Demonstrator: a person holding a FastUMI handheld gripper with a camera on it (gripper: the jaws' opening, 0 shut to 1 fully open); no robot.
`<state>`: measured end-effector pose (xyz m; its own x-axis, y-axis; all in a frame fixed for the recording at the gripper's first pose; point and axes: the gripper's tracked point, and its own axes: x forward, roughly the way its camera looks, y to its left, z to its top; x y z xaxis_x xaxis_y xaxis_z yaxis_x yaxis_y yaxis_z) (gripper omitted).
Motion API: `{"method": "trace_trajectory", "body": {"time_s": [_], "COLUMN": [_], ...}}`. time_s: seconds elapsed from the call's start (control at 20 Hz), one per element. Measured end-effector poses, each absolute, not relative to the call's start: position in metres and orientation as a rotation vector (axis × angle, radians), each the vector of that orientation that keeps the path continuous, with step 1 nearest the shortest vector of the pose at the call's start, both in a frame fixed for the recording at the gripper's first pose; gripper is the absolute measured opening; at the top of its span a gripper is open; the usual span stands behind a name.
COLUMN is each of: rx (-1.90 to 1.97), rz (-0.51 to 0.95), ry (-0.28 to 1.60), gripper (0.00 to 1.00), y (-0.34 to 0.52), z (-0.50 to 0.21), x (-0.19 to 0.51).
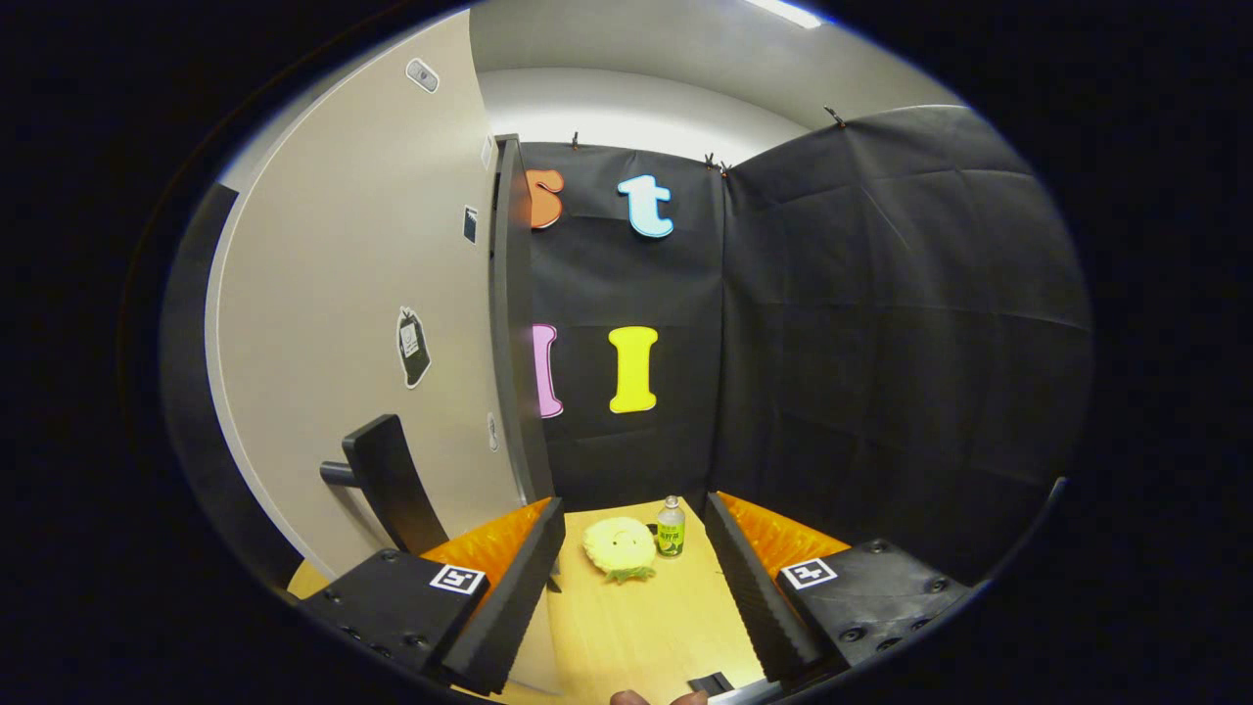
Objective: Open the shoe cabinet door, grab the shoes and put them into the shoe cabinet, then close the shoe cabinet door.
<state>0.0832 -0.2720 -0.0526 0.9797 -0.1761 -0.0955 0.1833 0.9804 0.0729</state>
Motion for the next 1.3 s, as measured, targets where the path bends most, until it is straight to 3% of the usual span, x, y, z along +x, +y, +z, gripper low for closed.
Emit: {"method": "trace_trajectory", "body": {"time_s": [0.6, 0.95, 1.3], "rx": [0.047, 0.056, 0.052], "rz": [-0.071, 0.134, 0.199], "ry": [0.073, 0.105, 0.078], "gripper": [0.94, 0.96, 0.97], "y": [-0.126, -0.018, 0.003], "z": [-0.051, -0.058, -0.041], "x": [0.096, 0.106, 0.101]}}
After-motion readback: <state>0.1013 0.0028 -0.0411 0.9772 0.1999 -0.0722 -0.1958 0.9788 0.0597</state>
